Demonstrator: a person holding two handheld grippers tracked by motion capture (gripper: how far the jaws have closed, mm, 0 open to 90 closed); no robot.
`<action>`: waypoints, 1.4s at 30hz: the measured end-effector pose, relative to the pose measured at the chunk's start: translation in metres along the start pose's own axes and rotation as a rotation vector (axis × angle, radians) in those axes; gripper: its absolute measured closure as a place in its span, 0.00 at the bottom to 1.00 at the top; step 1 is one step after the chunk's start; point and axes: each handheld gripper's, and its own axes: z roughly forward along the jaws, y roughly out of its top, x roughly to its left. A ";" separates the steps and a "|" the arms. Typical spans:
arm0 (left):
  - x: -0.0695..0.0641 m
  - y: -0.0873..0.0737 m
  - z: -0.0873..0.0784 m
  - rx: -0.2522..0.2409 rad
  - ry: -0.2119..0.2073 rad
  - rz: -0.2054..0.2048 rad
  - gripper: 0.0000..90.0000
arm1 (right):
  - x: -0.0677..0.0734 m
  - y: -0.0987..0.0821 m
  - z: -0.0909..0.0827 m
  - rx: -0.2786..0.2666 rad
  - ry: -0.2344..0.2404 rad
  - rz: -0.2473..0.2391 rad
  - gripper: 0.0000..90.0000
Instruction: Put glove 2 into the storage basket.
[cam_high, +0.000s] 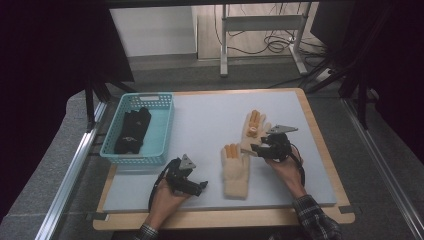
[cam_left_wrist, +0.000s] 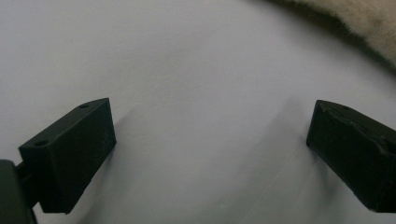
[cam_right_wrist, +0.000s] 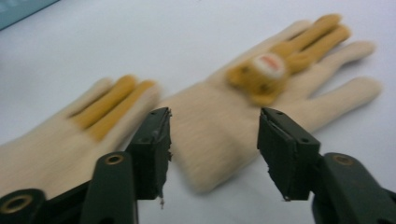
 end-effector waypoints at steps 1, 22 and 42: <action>0.000 0.000 0.000 0.000 0.000 0.000 0.02 | -0.004 0.002 0.003 -0.005 -0.014 0.002 0.45; 0.000 0.000 0.000 0.000 0.001 0.006 0.02 | -0.025 0.027 0.069 0.091 -0.086 0.017 0.56; 0.000 0.000 0.000 0.001 0.001 0.004 0.02 | -0.038 0.040 0.025 0.007 -0.039 0.013 0.63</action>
